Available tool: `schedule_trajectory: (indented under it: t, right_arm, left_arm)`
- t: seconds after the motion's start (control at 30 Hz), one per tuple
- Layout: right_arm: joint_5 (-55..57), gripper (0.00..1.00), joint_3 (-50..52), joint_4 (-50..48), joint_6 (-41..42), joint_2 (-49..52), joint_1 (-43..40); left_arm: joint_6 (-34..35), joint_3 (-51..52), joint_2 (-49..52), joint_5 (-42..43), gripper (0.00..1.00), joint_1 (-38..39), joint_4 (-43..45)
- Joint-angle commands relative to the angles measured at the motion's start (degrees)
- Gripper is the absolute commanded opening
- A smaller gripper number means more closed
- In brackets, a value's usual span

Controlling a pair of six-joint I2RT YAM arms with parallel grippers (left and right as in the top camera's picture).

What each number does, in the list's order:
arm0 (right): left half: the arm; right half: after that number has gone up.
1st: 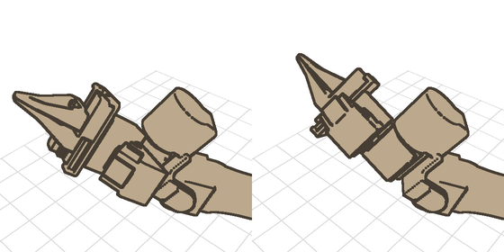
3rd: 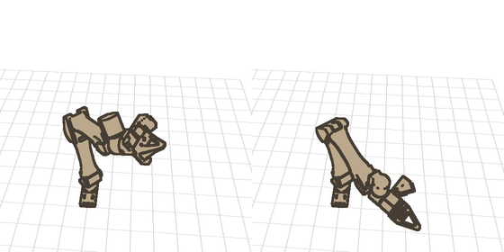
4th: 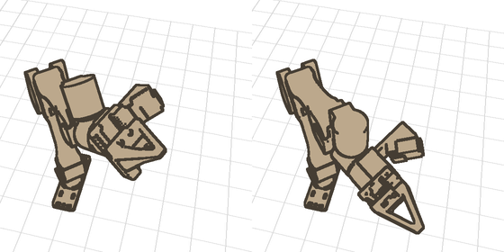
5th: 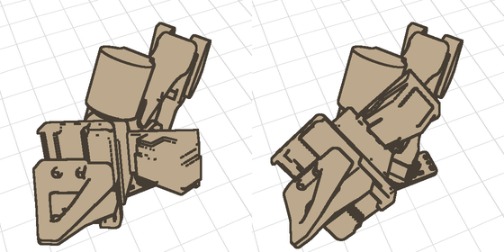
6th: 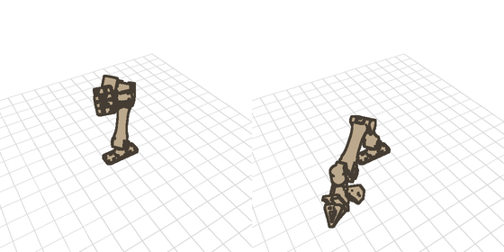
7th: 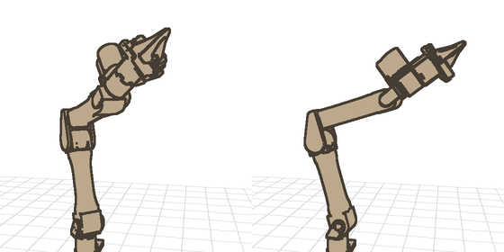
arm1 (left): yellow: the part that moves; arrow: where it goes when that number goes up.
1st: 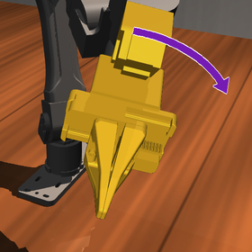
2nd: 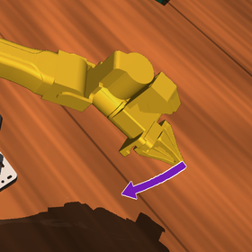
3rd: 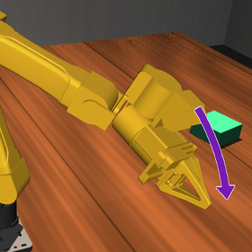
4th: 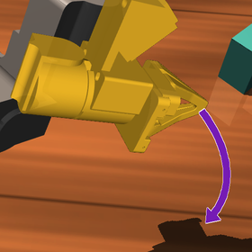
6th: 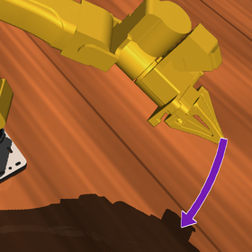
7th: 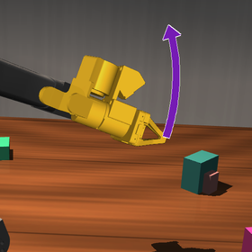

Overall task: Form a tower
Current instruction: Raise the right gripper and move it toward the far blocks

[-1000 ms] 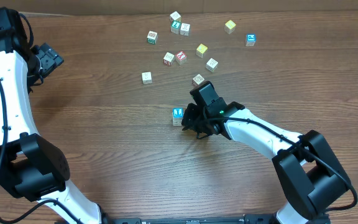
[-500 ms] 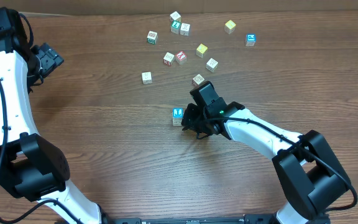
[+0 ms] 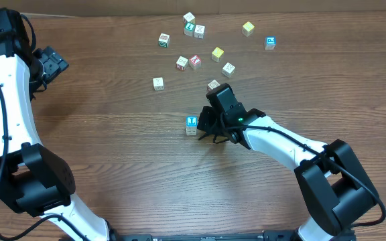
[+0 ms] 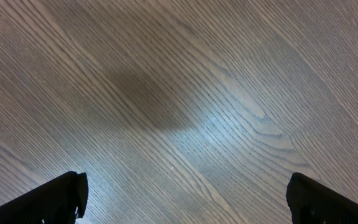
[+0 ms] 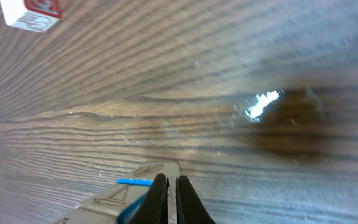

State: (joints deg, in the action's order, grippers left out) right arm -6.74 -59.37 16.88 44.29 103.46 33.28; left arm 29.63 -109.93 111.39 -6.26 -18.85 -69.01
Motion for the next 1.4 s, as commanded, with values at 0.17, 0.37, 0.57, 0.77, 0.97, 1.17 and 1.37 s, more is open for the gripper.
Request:
schedule_trajectory:
  t: [0.17,0.37,0.57,0.77,0.97,1.17,1.37]
  right_arm:
    - [-6.01,0.04,-1.01,-1.81,-7.15,-0.22,-3.98]
    - [-12.46,0.04,-1.66,-0.63,-13.11,-1.31,-6.78]
    - [-15.45,0.04,-1.88,0.92,-14.84,-6.38,-9.81]
    - [-15.34,0.04,-7.58,11.34,-18.25,-8.52,-13.42]
    - [-5.57,0.20,-32.41,37.83,-25.31,-8.11,-16.76]
    - [5.49,0.89,-48.52,44.17,-26.73,-7.87,-16.90]
    - [7.32,0.96,-48.68,40.41,-24.11,-5.14,-16.72]
  left_arm:
    - [-0.28,-0.04,-0.13,-0.31,1.00,0.28,0.07]
    - [-0.28,-0.04,-0.13,-0.31,1.00,0.28,0.07]
    - [-0.28,-0.04,-0.13,-0.31,1.00,0.28,0.07]
    - [-0.28,-0.04,-0.13,-0.31,1.00,0.28,0.07]
    - [-0.28,-0.04,-0.13,-0.31,0.99,0.28,0.07]
    - [-0.28,-0.04,-0.13,-0.31,1.00,0.28,0.07]
    - [-0.28,-0.04,-0.13,-0.31,1.00,0.28,0.07]
